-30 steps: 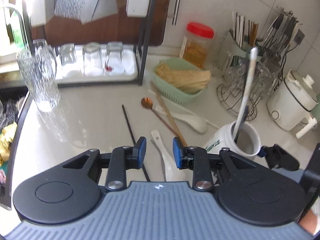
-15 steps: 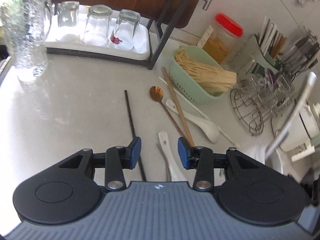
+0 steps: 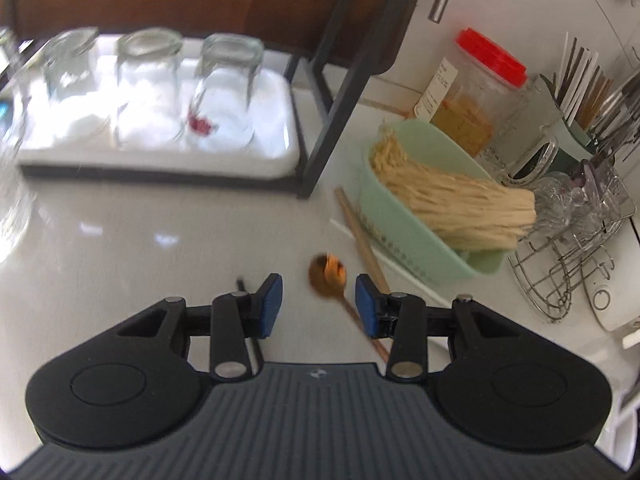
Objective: Organize utensils
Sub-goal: 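Move the left tool to the copper spoon on the counter, then grasp the copper spoon handle with the left tool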
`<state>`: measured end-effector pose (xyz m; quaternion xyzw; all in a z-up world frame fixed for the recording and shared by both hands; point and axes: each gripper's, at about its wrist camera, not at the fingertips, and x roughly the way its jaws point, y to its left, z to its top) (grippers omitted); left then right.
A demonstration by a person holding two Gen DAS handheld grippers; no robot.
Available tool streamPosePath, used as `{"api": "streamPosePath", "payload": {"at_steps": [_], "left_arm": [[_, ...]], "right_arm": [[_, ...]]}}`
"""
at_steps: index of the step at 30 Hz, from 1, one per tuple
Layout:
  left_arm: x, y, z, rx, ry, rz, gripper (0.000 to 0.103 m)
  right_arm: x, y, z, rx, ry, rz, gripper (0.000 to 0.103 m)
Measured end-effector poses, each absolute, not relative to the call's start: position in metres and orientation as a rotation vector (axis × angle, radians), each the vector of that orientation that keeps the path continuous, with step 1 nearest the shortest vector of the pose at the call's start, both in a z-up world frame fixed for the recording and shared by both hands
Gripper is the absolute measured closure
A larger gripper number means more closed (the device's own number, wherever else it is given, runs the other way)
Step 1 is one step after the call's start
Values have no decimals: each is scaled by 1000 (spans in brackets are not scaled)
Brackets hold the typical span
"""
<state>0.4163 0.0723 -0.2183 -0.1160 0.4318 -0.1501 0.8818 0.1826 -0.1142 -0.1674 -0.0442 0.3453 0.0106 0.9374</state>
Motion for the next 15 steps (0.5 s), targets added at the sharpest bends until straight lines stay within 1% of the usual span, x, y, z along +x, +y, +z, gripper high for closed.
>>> {"api": "streamPosePath", "payload": {"at_steps": [7,10,12,14,15], "left_arm": [[436,62,-233,-214,925,-341,60],[436,56,-233,-167,903,-345,60],[436,53,-234,-149,893,-351,63],[436,49,-234,-135,890,-356,69],[436,47,-235,-130,888,-362,70]], "right_arm": [[182,-113,-167,-83,706,5,12],[182,-113,-168,-83,703,3,12],[182,-113,-168,-82,702,2,12],[182,-113,-168,-83,701,2,12],[182,-113,-168,-84,701,2,12]]}}
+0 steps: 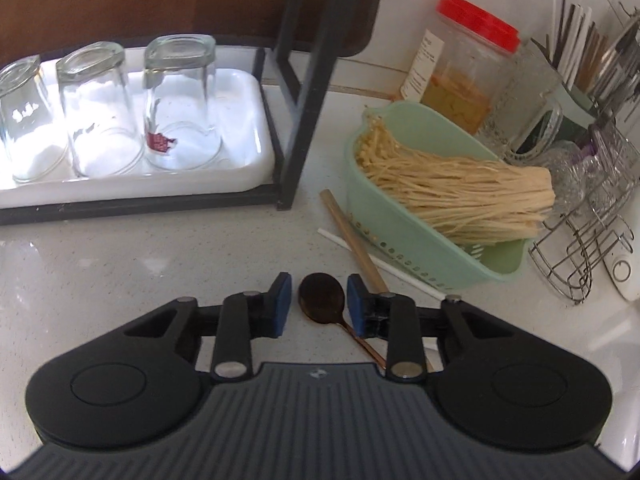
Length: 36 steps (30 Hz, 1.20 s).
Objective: Organize utensils
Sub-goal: 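Grasp the copper spoon handle with the left tool, then lift the copper spoon with the left tool and carry it over the jar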
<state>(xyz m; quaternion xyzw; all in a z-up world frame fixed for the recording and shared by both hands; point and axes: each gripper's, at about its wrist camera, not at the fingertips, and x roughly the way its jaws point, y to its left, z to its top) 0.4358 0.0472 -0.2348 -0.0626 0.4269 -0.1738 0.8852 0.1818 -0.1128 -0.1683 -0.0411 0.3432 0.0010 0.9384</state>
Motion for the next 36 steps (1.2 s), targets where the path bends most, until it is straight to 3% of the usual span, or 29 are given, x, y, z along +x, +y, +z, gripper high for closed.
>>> {"api": "streamPosePath", "payload": {"at_steps": [5,11,36], "left_arm": [[435,37,-237,-83,888,-339,91],[436,41,-236,-120,889,-327,98],[339,46,-147,-107,721,-377,102]], "right_arm": [[182,-113,-168,-89,700,3,12],[182,-113,-169,-93,698,5,12],[191,-117,-169,-96,687,28,12]]}}
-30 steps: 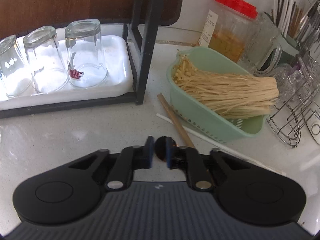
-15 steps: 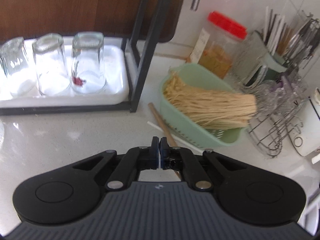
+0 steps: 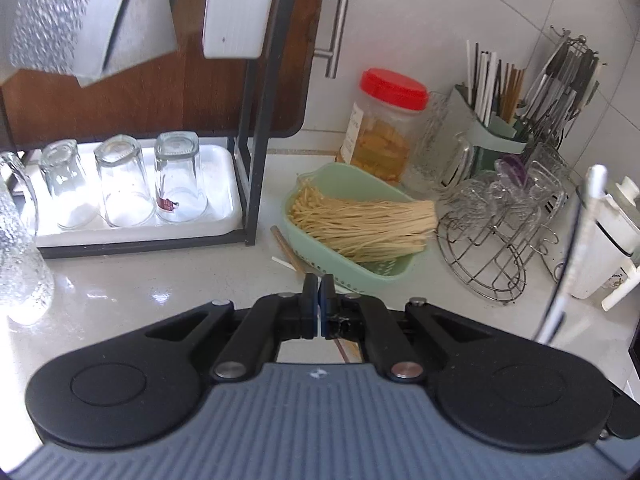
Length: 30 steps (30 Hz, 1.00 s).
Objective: Organize utensils
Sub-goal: 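Lift the copper spoon with the left tool and carry it over the jar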
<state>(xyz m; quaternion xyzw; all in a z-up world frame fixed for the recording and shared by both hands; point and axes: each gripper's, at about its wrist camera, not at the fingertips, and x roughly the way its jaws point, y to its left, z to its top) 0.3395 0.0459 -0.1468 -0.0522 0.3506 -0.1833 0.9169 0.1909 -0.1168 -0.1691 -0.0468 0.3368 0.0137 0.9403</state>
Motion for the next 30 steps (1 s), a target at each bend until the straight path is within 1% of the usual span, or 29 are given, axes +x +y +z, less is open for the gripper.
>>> {"api": "streamPosePath", "payload": {"at_steps": [15,30], "left_arm": [[291,54,-98,-128,638,-319,102],[260,49,-25,-134,489,-370,102]], "right_arm": [[194,-118,-169,-113,700,59,12],[194,-118,-169,-113,701,60,12]]}}
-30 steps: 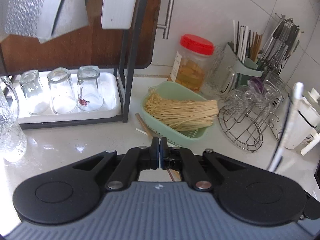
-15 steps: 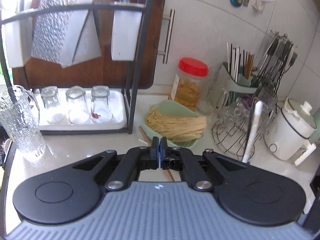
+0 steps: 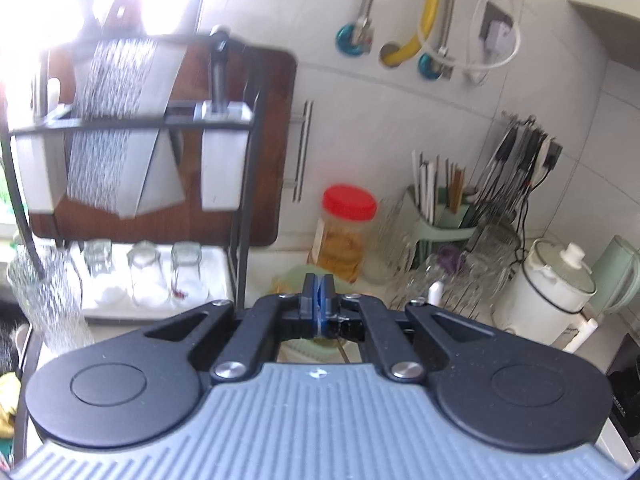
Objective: Organize utensils
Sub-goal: 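Lift the copper spoon with the left tool and carry it over the jar, then lower the copper spoon into the white jar and open the left tool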
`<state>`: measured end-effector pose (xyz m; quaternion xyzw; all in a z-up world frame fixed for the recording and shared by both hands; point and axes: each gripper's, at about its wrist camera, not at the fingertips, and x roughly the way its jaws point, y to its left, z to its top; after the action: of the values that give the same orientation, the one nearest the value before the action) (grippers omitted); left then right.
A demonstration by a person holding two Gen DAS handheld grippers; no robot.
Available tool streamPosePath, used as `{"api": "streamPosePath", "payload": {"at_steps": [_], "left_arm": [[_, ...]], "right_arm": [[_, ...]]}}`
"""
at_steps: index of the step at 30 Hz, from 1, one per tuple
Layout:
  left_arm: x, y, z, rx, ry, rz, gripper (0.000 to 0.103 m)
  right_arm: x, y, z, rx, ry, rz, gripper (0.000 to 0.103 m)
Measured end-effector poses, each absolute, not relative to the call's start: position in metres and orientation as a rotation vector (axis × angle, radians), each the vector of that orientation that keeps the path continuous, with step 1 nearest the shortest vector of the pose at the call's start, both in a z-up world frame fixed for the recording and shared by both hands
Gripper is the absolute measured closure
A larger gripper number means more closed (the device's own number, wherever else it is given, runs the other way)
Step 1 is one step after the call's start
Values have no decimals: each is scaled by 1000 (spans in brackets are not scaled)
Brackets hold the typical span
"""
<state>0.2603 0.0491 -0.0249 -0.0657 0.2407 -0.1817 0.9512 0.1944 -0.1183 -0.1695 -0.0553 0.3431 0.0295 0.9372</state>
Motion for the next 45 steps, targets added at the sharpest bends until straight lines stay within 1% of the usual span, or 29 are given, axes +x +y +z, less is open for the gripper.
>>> {"api": "streamPosePath", "payload": {"at_steps": [6,12,21,28,45], "left_arm": [[253,38,-1,-120,429,-409,102],[251,24,4,-88,393,-432,102],[252,-2,-19,-61,410,-458,102],[244,-25,-33,39,404,-477,102],[233,-53,-78,114,547,-525,102]], "right_arm": [[194,-118,-170,-110,697,56,12],[194,-118,-170,-109,695,51,12],[193,-118,-170,-103,697,57,12],[192,-120,-171,-104,692,63,12],[180,-126,-171,-120,685,82,12]]}}
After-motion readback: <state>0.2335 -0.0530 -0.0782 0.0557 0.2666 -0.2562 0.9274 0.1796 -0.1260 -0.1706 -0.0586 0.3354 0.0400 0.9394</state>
